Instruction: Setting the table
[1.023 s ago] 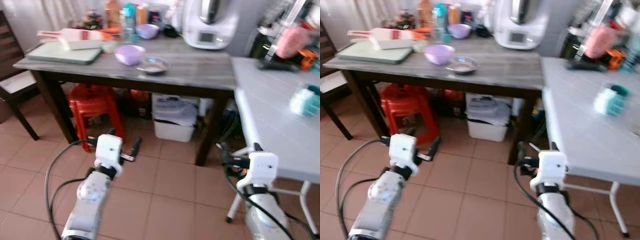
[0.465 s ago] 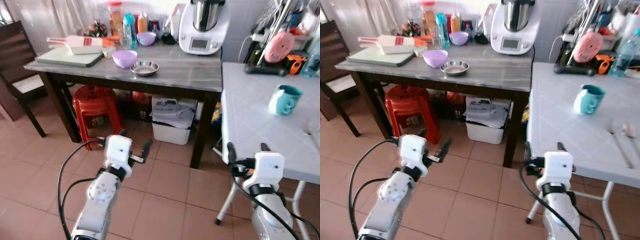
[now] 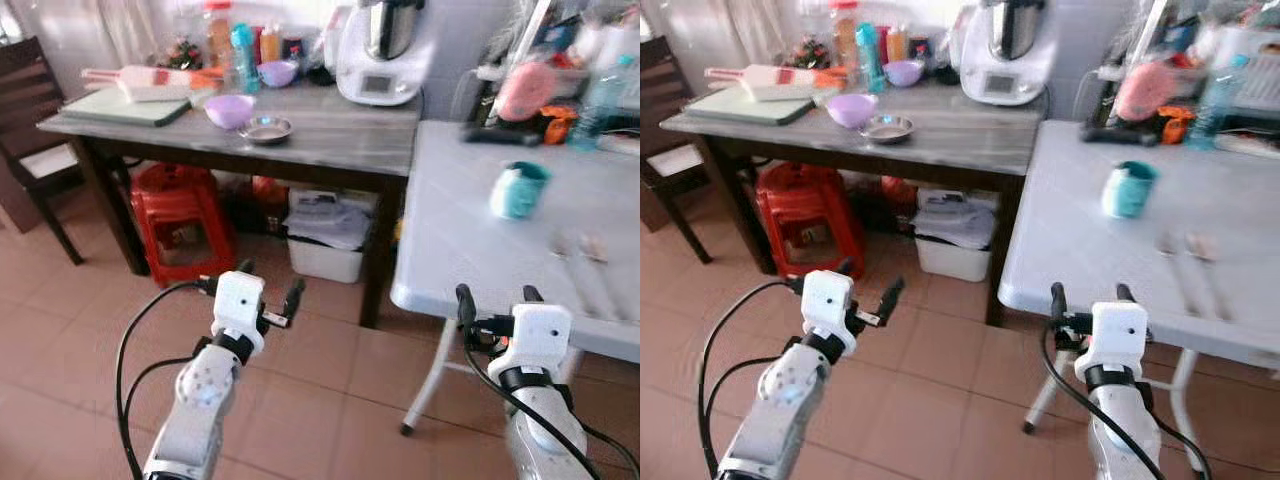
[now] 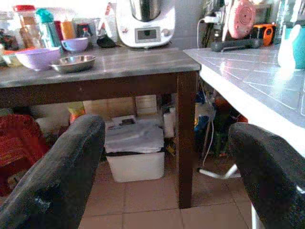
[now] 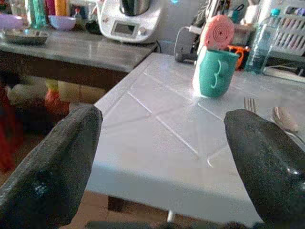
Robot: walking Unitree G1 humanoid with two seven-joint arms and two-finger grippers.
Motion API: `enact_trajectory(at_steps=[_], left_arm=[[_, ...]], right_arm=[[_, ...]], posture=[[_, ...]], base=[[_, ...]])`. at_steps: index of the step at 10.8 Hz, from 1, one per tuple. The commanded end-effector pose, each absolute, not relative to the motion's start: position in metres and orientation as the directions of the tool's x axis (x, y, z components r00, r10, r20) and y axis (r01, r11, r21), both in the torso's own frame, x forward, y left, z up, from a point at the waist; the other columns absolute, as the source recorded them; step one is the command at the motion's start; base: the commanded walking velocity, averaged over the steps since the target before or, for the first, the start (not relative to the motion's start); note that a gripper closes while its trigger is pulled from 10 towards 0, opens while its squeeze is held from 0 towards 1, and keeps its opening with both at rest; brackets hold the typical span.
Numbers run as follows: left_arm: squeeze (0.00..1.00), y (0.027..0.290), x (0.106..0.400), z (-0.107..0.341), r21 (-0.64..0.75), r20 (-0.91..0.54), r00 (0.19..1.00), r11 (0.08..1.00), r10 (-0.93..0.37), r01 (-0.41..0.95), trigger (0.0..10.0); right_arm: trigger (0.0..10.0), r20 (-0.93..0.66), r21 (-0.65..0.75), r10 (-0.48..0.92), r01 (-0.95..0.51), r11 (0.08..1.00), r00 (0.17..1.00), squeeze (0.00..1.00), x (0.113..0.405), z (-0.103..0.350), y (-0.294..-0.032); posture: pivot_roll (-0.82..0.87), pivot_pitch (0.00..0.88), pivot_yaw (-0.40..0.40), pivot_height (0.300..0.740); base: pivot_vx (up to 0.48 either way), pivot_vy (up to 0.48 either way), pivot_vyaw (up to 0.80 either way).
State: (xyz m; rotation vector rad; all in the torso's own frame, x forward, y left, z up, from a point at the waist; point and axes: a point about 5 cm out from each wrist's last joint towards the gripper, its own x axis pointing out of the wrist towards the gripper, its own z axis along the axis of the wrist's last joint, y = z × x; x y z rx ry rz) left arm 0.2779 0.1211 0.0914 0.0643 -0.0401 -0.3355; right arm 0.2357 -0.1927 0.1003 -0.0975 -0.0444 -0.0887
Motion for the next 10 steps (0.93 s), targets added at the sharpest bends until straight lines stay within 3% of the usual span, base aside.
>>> enact_trajectory(at_steps=[1,7,10], left_arm=[[0.0,0.1274,0.2792,0.0936,0.082,0.03,0.951,0.949,-0.309,0.306,10.0],[0.0,0.125,0.278,0.0942,0.06,0.045,0.95,0.95,-0.309,0.306,10.0],[0.0,0.1206,0.2751,0.0972,0.018,0.076,0.929,0.932,-0.363,0.363,10.0]], right_arm=[[10.0,0.064,-0.085,-0.069,0.074,0.994,0.996,0.0,0.2394,0.1046,-0.1876],[10.0,0.06,-0.091,-0.066,0.072,0.993,0.996,0.0,0.2407,0.105,-0.1904],[10.0,0.059,-0.087,-0.065,0.07,0.994,0.996,0.0,0.2402,0.1043,-0.1897]], posture=[[0.01,0.003,-0.004,0.74],[0.01,0.003,-0.015,0.74],[0.0,0.002,-0.015,0.74]], base=[[0.0,-0.311,0.0],[0.0,-0.316,0.0],[0.0,0.0,0.0]])
